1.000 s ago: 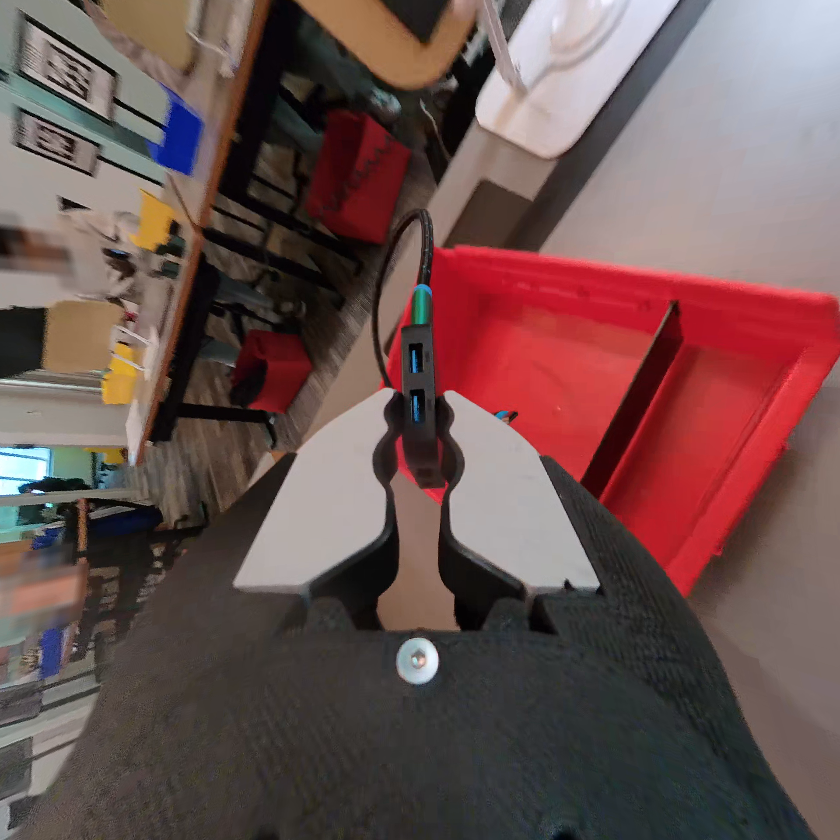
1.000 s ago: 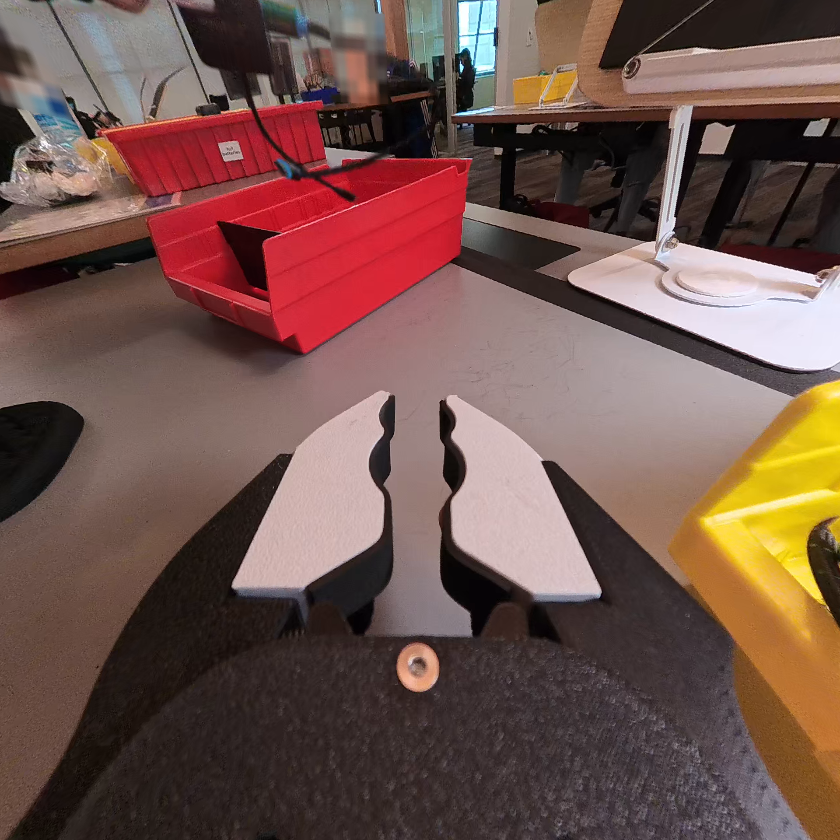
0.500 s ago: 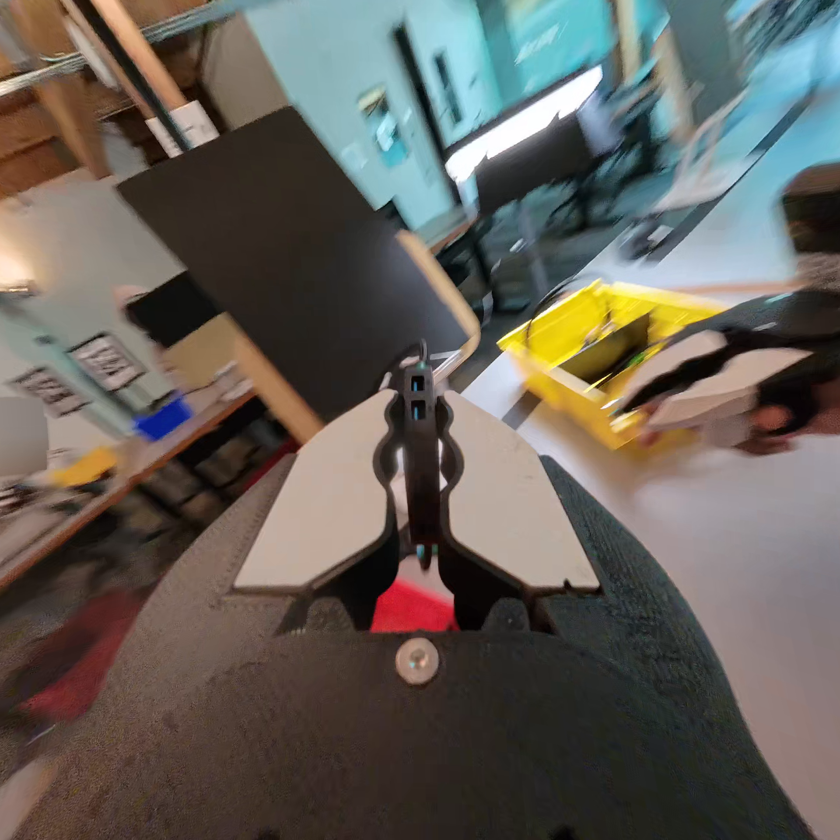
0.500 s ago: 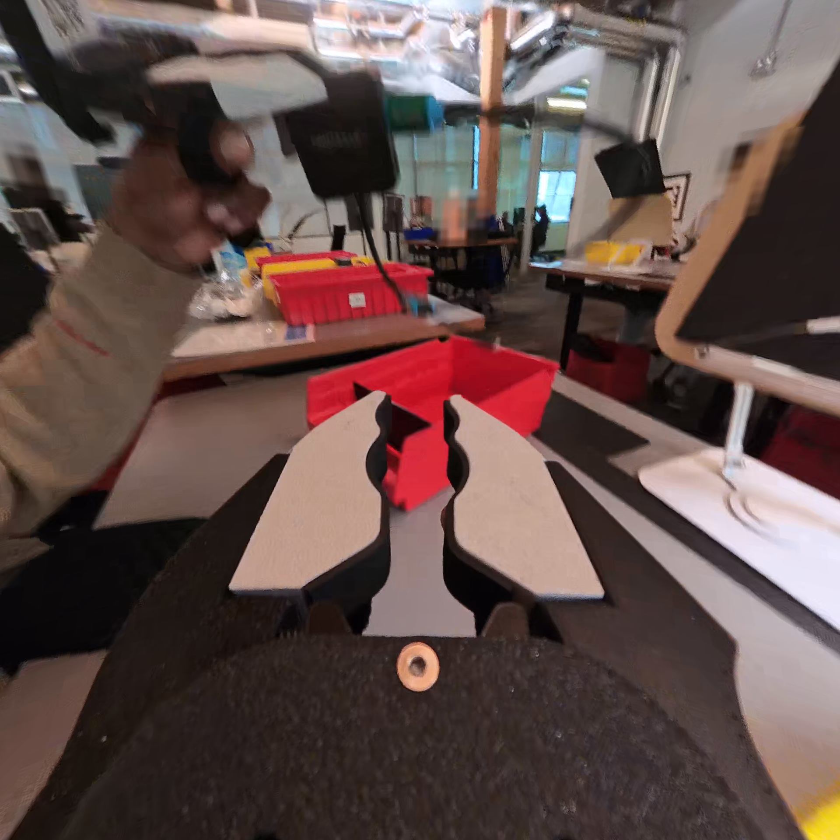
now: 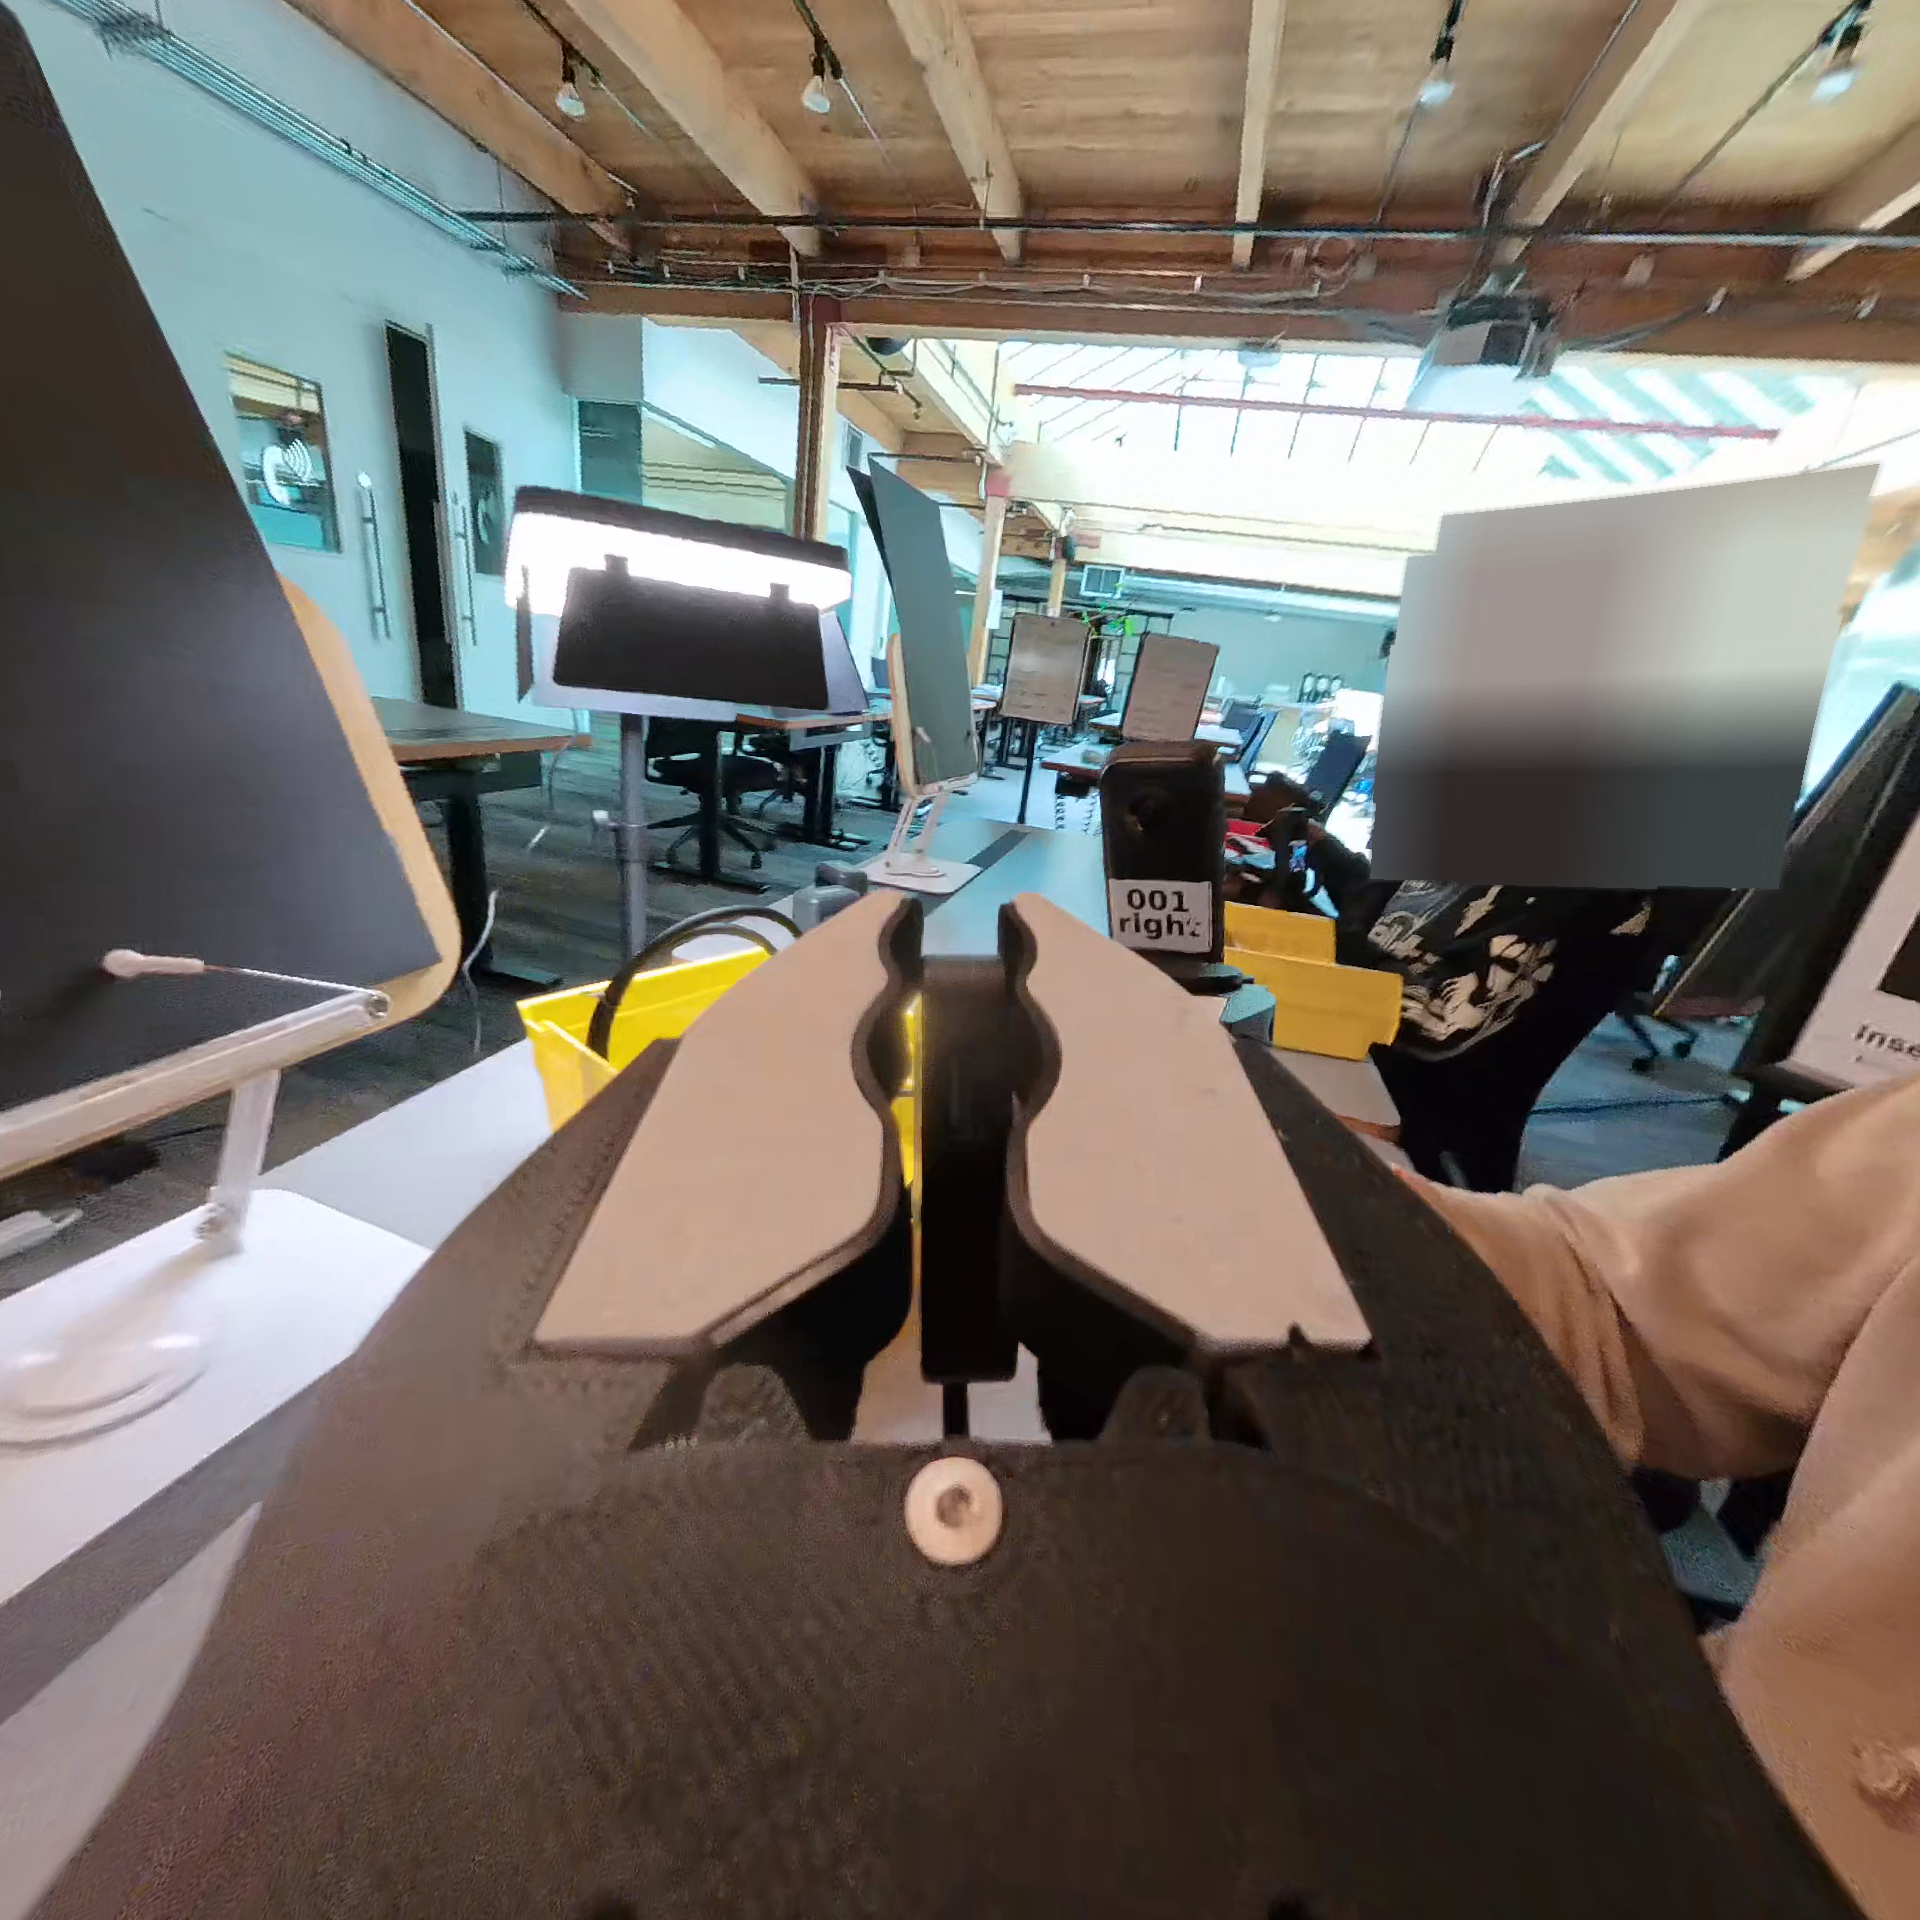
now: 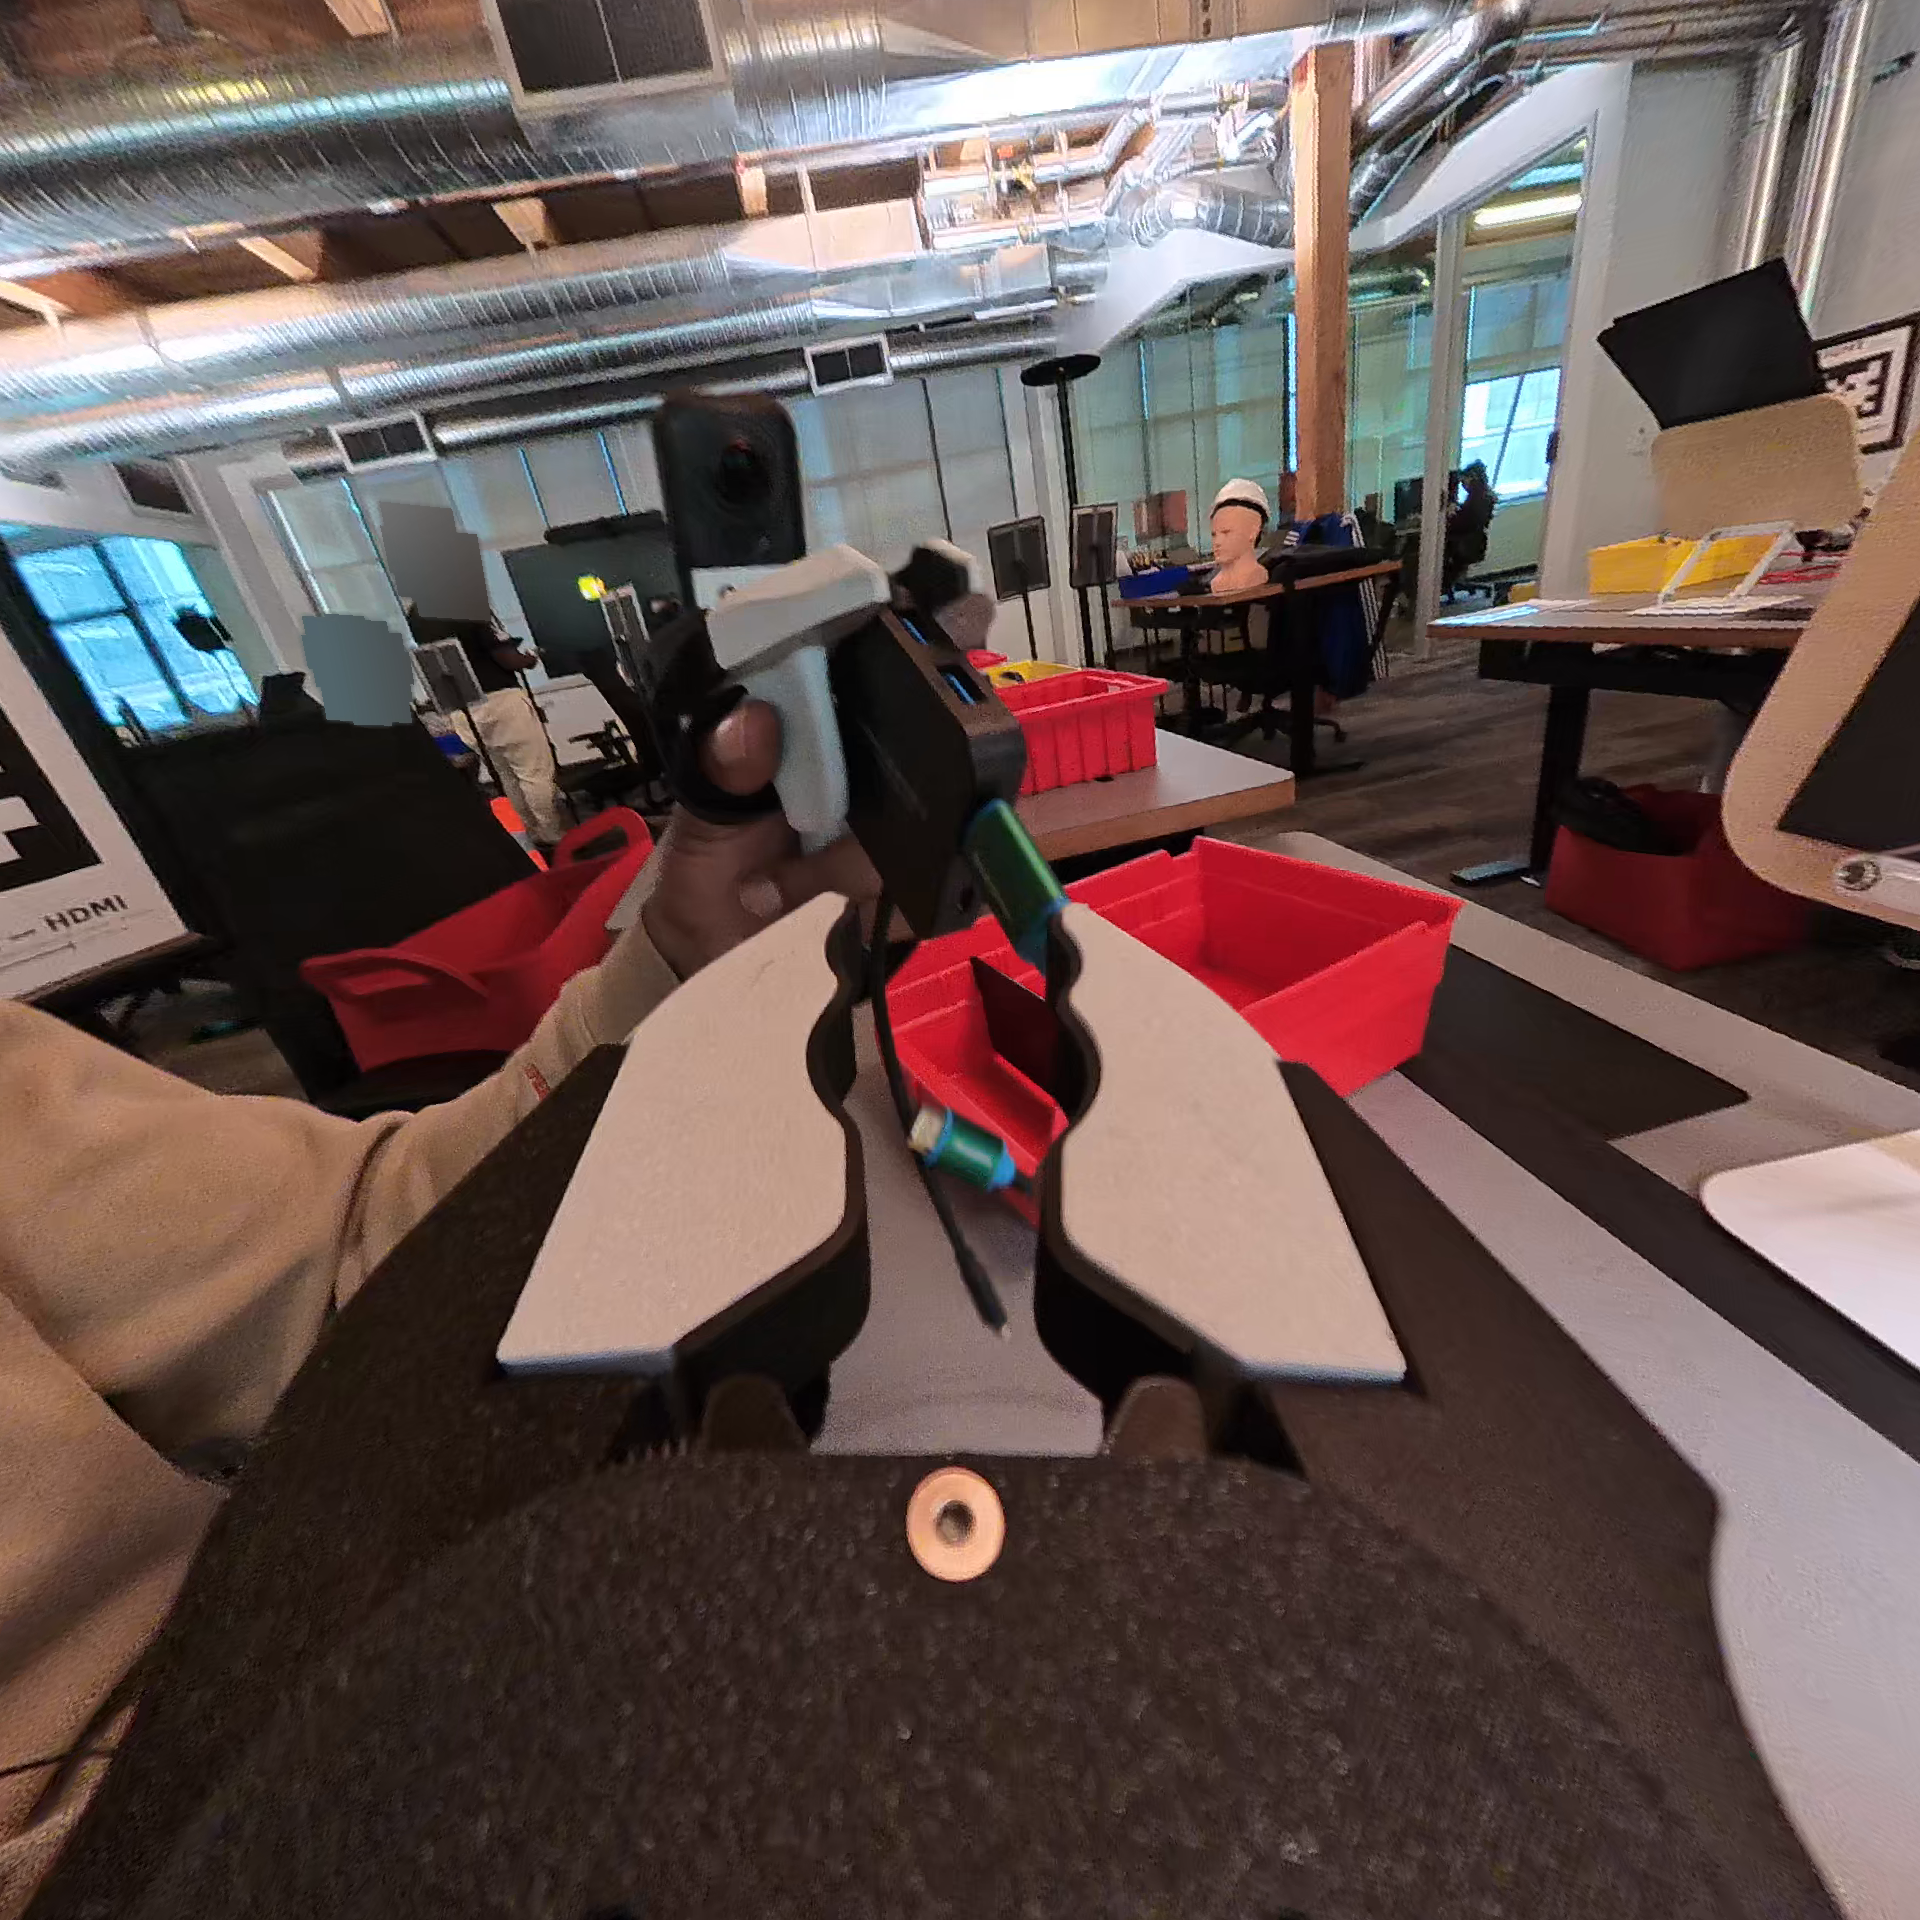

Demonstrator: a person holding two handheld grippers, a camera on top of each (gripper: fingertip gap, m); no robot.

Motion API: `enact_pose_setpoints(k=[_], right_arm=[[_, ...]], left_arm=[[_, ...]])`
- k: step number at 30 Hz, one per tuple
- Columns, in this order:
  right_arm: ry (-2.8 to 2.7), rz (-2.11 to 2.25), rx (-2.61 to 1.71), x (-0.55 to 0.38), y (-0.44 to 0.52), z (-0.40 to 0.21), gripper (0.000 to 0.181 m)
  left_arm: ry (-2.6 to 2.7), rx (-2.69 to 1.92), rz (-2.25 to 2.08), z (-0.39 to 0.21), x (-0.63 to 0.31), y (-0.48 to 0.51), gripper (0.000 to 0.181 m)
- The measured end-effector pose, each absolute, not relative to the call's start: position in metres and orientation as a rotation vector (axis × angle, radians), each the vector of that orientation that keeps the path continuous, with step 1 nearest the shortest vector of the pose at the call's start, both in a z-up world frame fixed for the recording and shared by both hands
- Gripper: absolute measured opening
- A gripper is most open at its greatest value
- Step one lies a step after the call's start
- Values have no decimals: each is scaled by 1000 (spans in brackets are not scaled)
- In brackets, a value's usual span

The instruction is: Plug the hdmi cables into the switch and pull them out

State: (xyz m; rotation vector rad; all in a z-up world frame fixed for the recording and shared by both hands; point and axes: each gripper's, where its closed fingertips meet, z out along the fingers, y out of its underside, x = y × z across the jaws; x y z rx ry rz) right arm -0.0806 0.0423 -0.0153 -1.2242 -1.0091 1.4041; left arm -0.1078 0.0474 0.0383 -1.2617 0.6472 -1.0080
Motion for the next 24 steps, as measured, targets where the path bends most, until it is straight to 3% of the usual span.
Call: enact_pose_setpoints(k=[12,18,24], right_arm=[[-1014,1488,-1210,-85,42,-30,13],[-940,1476,-1282,-100,49,-42,43],[-815,1534,-1190,-69,59,-12,26]], left_arm=[[375,-1143,-1101,41,-136,69,15],[416,-1040,-1227,46,-114,54,15],[489,-1090,-1379,26,-79,54,15]])
